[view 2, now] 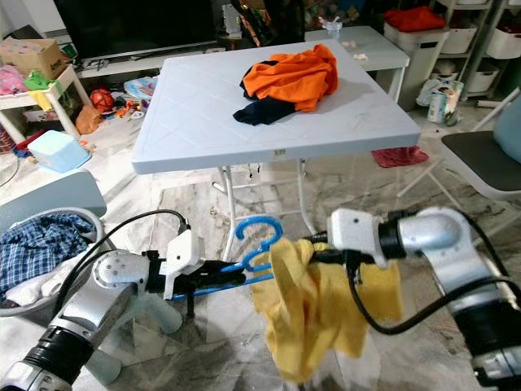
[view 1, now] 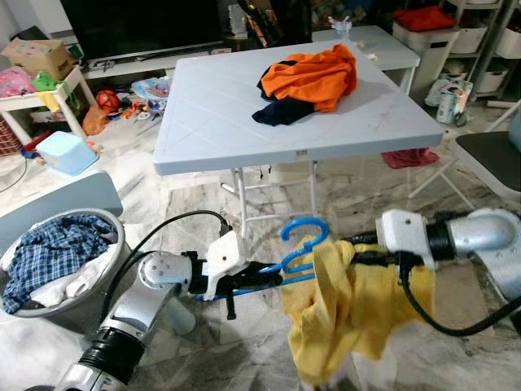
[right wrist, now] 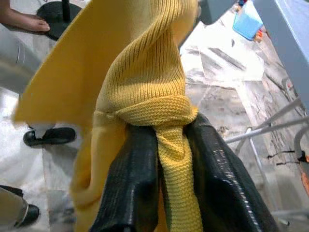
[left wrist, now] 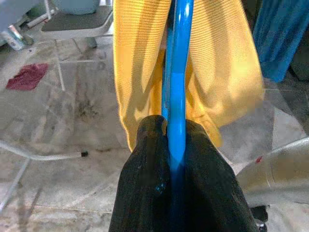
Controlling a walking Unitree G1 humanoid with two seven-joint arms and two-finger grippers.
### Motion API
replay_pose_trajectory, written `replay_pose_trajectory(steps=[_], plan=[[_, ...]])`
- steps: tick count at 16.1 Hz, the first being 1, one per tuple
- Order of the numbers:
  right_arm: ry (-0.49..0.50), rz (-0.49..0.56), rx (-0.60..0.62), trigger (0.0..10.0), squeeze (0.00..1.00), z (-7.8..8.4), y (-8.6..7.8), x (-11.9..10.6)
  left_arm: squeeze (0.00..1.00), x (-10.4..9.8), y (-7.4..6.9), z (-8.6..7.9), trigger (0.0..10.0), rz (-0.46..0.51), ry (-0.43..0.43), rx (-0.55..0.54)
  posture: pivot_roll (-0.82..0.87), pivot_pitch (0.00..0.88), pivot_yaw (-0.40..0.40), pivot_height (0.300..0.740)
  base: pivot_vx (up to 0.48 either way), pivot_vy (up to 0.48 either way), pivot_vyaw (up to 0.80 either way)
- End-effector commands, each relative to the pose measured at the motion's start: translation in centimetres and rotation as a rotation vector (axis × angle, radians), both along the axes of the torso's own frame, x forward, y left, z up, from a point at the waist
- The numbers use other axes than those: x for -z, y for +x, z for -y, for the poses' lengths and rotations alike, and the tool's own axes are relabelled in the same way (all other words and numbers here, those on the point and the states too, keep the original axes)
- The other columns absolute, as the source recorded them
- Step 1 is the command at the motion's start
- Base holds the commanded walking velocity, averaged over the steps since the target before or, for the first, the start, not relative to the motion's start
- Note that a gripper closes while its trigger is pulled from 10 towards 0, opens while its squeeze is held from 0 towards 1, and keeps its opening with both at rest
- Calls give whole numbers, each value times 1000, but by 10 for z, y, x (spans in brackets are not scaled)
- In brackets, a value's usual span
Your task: Hang hanger
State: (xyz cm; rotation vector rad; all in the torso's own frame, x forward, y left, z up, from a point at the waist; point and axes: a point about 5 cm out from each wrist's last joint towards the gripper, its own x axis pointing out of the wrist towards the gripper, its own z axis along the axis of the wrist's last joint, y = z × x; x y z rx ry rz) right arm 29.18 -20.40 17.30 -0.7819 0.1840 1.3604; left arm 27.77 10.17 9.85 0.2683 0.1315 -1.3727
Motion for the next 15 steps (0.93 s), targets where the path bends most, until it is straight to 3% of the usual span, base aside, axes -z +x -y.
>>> replay_pose_trajectory(steps=[1,3,6,9,11,15], plan=[[18,36,-84,10000,1000,-15,1,-7,0,-3,2,2,0,6,-29,-32,-179,0,71,740,0,0,0],[-106,-9,-126,10000,1000,-8,2,0,0,1,4,-2,0,23,-33,-88,-173,0,73,740,0,0,0],[-205,121,-47,10000,1000,1,27,-13,0,6,5,-3,0,28,-46,-149,-169,0,66,740,0,0,0],[-248,190,-17,10000,1000,7,37,-17,0,9,4,0,0,30,-59,-173,-171,0,63,740,0,0,0],[-230,290,41,10000,1000,8,46,-25,0,11,5,-1,0,15,-66,-206,-172,0,63,740,0,0,0],[-226,393,148,10000,1000,18,54,-28,0,10,18,-6,0,-25,-129,-363,-173,0,69,740,0,0,0]])
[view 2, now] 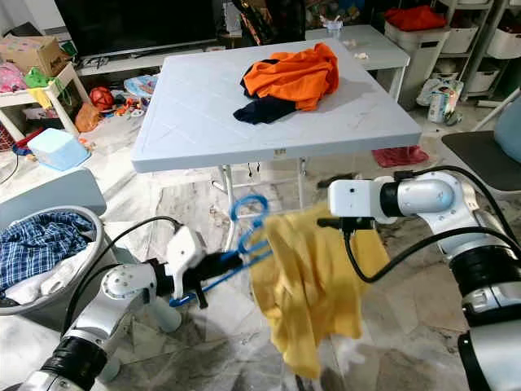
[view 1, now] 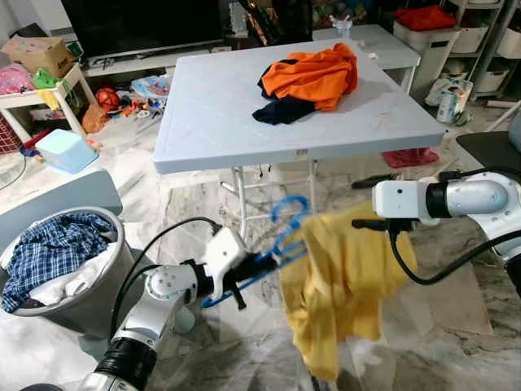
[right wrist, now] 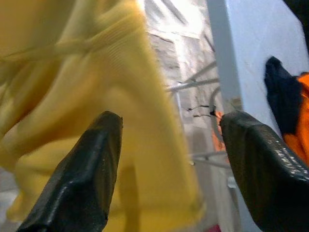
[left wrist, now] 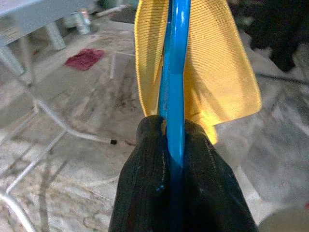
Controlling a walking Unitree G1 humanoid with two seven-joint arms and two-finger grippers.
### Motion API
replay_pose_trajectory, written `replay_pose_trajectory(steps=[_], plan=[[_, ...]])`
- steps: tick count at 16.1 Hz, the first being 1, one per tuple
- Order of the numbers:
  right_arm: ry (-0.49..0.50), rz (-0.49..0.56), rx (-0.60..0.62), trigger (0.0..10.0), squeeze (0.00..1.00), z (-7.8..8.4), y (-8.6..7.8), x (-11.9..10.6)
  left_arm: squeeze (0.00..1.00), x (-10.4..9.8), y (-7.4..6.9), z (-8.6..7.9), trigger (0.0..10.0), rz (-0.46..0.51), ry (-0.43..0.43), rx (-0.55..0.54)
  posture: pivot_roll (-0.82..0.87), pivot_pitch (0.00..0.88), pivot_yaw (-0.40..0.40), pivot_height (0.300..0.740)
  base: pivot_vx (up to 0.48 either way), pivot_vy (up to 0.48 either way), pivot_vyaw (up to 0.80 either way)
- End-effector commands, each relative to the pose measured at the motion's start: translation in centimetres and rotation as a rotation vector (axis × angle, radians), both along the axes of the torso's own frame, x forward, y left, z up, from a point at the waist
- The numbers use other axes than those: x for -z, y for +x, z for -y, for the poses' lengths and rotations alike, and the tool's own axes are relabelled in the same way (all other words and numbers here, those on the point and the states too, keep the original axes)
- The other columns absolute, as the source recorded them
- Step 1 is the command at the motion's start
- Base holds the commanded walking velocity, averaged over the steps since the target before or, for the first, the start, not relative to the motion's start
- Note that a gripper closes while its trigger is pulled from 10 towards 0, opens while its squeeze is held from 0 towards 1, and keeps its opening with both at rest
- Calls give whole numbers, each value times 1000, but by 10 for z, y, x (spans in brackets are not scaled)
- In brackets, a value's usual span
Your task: Hang hanger
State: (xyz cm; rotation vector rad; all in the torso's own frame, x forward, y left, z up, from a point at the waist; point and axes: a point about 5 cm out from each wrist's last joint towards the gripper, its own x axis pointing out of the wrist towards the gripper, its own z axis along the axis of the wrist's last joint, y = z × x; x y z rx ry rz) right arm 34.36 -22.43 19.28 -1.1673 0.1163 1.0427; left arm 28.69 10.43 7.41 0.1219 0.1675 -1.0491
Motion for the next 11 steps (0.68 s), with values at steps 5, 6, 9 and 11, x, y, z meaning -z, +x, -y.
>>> replay_pose_trajectory(steps=[5,6,9,11], plan=[[237,51,136,10000,1000,-1,9,-12,0,-20,24,-9,0,38,-86,-169,-171,0,66,740,0,0,0],[322,7,150,10000,1000,-9,8,-4,0,-21,25,-7,0,39,-92,-174,-172,0,67,740,0,0,0],[447,-181,258,10000,0,-33,-6,47,0,-25,28,5,0,53,-108,-162,-169,0,67,740,0,0,0],[539,-253,305,10000,0,-42,-12,57,0,-27,30,6,0,57,-114,-162,-170,0,70,740,0,0,0]])
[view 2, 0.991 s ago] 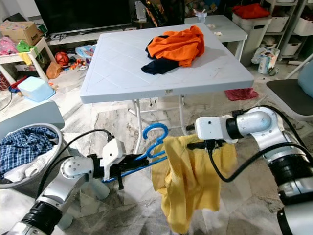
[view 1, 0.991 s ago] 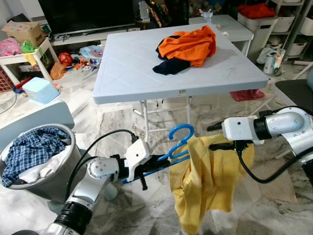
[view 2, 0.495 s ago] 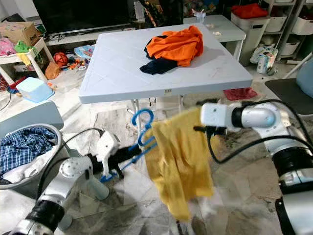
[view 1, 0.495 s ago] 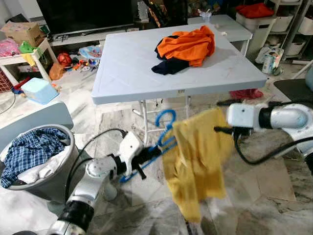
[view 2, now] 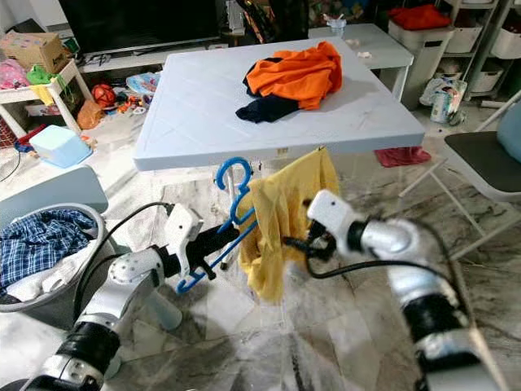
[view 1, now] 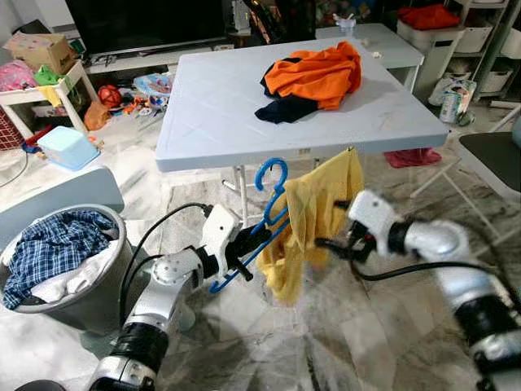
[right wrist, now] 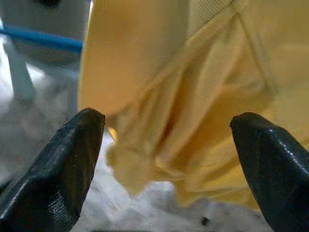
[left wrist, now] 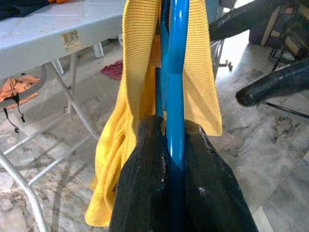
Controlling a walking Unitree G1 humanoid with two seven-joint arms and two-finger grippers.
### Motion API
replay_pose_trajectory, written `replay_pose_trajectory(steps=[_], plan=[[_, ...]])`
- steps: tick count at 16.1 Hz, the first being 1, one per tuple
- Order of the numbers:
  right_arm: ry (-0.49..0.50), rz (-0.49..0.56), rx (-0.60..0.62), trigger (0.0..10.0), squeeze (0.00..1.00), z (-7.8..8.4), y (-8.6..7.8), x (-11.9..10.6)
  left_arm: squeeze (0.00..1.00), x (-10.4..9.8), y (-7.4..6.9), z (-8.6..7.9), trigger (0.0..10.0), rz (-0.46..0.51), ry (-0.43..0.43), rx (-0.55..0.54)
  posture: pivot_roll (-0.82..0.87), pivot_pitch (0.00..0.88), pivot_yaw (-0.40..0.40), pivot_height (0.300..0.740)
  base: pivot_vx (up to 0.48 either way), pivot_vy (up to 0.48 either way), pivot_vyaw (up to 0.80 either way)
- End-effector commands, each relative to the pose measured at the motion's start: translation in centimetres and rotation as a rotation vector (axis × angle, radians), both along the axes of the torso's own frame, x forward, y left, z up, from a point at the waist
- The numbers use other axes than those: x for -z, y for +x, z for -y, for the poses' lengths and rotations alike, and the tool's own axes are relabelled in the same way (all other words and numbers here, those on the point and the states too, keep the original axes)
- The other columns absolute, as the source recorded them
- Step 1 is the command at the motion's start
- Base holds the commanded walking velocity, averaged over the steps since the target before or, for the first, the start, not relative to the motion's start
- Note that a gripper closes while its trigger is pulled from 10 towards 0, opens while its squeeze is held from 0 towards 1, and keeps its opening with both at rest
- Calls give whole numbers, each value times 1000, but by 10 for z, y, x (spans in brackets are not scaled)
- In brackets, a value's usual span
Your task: Hang hanger
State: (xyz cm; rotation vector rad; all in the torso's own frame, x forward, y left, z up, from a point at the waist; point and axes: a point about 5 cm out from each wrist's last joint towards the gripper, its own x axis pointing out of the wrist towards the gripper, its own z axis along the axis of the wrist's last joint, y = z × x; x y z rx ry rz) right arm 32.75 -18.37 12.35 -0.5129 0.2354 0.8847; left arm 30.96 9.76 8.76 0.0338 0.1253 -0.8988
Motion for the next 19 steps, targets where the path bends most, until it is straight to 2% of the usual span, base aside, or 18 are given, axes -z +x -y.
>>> replay_pose_trajectory(steps=[1,3,5,7,9,12,14,15,16,19], plan=[[88,-5,78,10000,0,-4,2,-6,0,-16,8,0,0,56,-28,-8,-174,0,73,740,0,0,0],[217,-74,184,10000,0,-7,0,-2,0,-17,9,1,118,61,-31,-5,-174,0,76,740,0,0,0],[282,-120,234,10000,0,-16,-4,2,0,-17,8,5,863,62,-33,10,-172,0,80,740,0,0,0],[287,-155,265,10000,0,-25,-7,6,0,-18,7,8,1373,63,-37,27,-173,0,81,740,0,0,0],[340,-193,234,10000,0,-34,-10,1,0,-17,8,7,1686,67,-28,28,-166,0,81,740,0,0,0],[345,-227,194,10000,0,-26,-14,-8,0,-17,11,1,1725,67,-15,2,-165,0,82,740,0,0,0],[317,-216,225,10000,0,-26,-14,-8,0,-17,10,3,2196,66,-15,11,-169,0,84,740,0,0,0],[311,-214,215,10000,0,-31,-15,-7,0,-17,10,5,2235,66,-19,17,-169,0,84,740,0,0,0],[271,-185,213,10000,0,-42,-16,-5,0,-19,8,10,2353,68,-29,38,-169,0,88,740,0,0,0],[303,-194,223,10000,0,-68,-18,1,0,-22,7,13,2706,76,-35,49,-169,0,88,740,0,0,0]])
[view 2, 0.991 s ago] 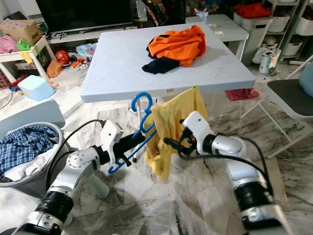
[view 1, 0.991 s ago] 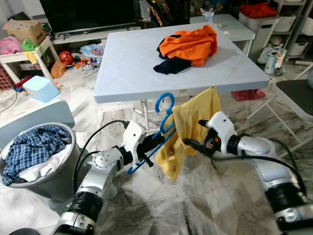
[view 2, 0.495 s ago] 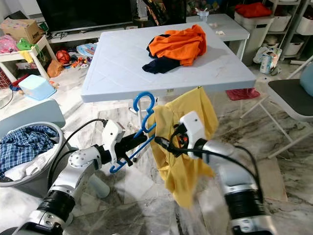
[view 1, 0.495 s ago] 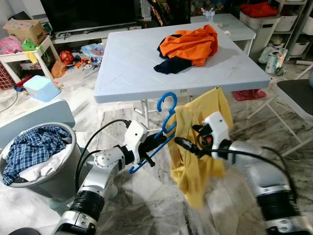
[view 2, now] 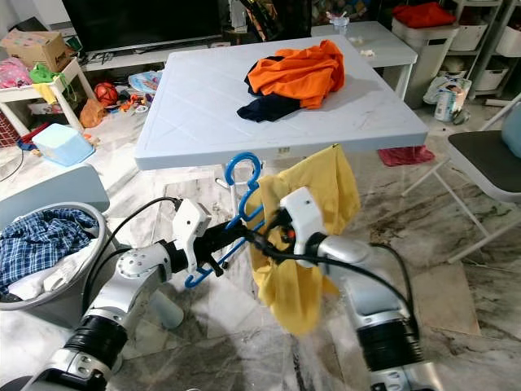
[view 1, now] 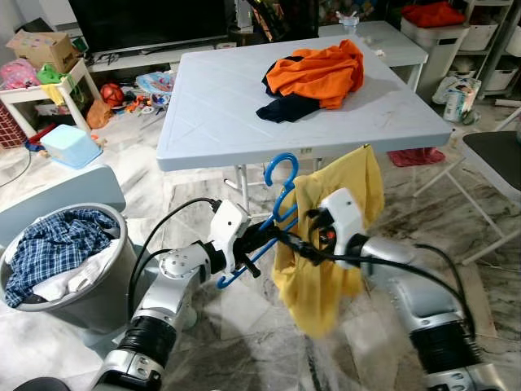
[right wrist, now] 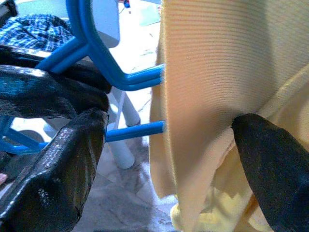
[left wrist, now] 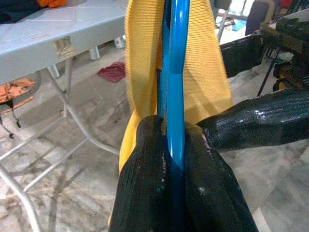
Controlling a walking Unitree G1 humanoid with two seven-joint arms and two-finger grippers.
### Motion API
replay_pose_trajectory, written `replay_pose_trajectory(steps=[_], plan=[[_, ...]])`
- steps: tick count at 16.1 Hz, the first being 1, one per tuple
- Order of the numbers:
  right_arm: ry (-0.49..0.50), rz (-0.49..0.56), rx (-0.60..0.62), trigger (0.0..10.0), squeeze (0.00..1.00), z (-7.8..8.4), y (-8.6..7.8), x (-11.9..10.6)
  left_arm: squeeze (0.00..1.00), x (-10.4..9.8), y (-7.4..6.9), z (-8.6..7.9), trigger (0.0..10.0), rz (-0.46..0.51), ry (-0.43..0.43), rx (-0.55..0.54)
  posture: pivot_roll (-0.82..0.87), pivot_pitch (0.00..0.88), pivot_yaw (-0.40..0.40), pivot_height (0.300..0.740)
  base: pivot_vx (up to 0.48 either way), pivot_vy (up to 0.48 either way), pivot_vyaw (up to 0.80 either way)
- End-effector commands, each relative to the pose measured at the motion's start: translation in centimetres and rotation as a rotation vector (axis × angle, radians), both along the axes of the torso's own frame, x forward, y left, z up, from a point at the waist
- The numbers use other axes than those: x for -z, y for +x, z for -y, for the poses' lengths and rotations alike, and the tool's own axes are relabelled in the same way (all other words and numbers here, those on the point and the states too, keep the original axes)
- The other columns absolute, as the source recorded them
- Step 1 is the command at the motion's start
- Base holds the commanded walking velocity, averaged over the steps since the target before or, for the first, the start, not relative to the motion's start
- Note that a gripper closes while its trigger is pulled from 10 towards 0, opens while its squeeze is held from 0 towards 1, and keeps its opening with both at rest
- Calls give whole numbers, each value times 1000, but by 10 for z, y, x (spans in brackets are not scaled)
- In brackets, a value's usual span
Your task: Hang hanger
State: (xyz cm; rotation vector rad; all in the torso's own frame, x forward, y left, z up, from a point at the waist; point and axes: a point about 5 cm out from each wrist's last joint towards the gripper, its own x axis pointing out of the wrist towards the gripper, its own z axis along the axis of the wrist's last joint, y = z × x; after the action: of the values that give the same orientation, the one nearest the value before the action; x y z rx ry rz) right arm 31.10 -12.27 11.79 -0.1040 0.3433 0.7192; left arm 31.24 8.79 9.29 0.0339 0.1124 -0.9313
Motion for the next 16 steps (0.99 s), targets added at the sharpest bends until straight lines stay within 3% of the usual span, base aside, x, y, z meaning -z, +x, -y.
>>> replay_pose_trajectory(steps=[1,4,5,7,10,13,16], plan=[[-19,32,-4,10000,0,-11,-1,-2,0,-16,4,3,2784,66,-30,15,-169,0,88,740,0,0,0],[-154,100,139,10000,0,1,11,6,0,-19,2,4,2706,73,-39,26,-164,0,85,740,0,0,0],[-172,116,180,0,0,7,13,6,0,-20,0,5,2627,76,-42,31,-163,0,83,740,0,0,0],[-220,161,350,0,0,34,24,7,0,-23,-8,2,2667,84,-43,57,-158,0,79,740,0,0,0],[-208,189,430,0,0,45,31,3,0,-23,-13,1,2588,80,-40,77,-152,0,74,740,0,0,0],[-153,260,512,0,0,54,42,-14,0,-18,-19,-1,2941,68,-14,80,-151,0,73,740,0,0,0],[-95,288,567,0,0,66,46,-28,0,-15,-12,-5,3020,73,44,14,-152,0,71,740,0,0,0]])
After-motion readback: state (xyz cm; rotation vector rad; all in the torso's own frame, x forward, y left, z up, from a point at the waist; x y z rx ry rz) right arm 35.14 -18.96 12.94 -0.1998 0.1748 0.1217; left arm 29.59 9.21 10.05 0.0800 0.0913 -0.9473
